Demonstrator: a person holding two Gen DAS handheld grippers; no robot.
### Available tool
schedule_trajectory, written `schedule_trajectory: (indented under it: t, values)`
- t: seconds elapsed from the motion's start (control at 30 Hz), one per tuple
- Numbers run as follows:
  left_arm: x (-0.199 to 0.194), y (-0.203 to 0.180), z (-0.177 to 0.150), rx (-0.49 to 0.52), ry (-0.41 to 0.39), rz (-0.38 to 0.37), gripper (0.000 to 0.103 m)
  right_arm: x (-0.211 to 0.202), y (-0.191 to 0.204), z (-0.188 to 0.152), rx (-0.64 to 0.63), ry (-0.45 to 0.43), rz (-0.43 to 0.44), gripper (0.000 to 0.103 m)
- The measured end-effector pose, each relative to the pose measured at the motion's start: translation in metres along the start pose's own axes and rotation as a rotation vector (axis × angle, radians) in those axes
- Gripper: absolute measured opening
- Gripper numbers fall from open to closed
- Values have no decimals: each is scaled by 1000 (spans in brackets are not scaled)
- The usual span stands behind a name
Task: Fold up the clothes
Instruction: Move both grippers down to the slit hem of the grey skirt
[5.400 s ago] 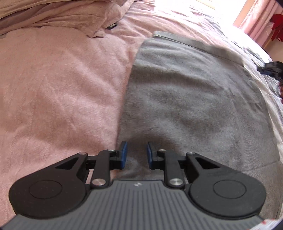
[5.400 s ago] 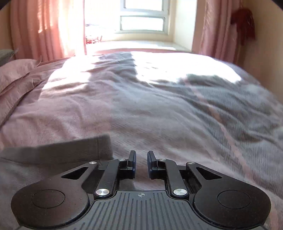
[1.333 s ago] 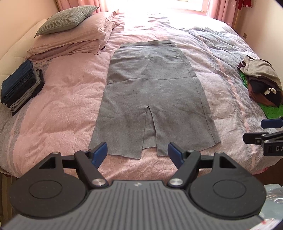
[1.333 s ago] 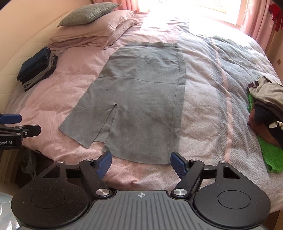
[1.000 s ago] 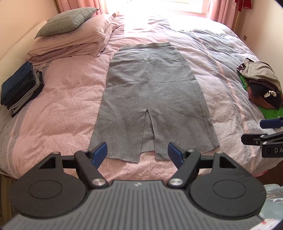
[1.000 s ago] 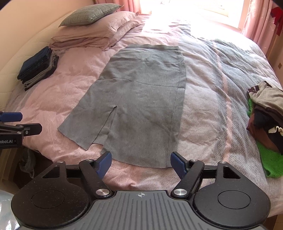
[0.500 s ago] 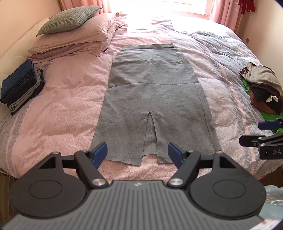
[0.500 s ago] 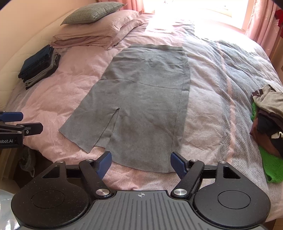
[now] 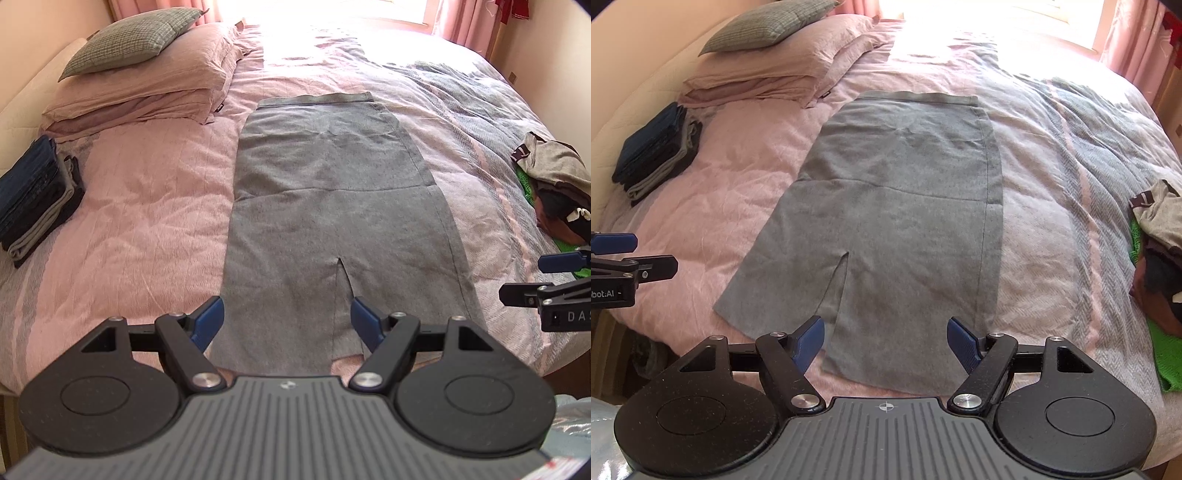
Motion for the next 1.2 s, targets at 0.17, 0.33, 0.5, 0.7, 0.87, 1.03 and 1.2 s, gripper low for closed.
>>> schedule_trajectory:
  t: [0.17, 0.33, 0.5, 0.7, 0.87, 1.03, 1.2]
  values:
    - [26, 26, 29, 51, 22, -29, 73, 21, 10, 22, 66, 11, -28, 70]
    - [67, 43, 46, 100, 73, -90, 73, 47, 10, 26, 157, 73, -72, 70]
    - [105, 47, 53, 151, 118, -141, 73, 66, -1, 18, 243, 131, -130, 70]
    - [139, 45, 59, 182, 138, -176, 73, 86, -19, 11, 313, 154, -171, 70]
    - [169, 58, 61, 153, 139, -170, 79, 112, -36, 15, 301, 161, -184, 70]
    - [216, 74, 63, 124, 135, -125, 79, 153, -64, 27, 252, 139, -154, 70]
    - [281, 88, 79, 78, 110, -89, 79, 213, -108, 59, 192, 99, -88, 70]
Point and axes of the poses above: each gripper's, at about its wrist camera, not at the fingertips, and x roughly the way its jaws point, y to its left, z to its top, the point moved 5 cm from there along x, roughly the way its jaws point, and after that the axes turned 4 degrees about x, right-handed, at the moved point
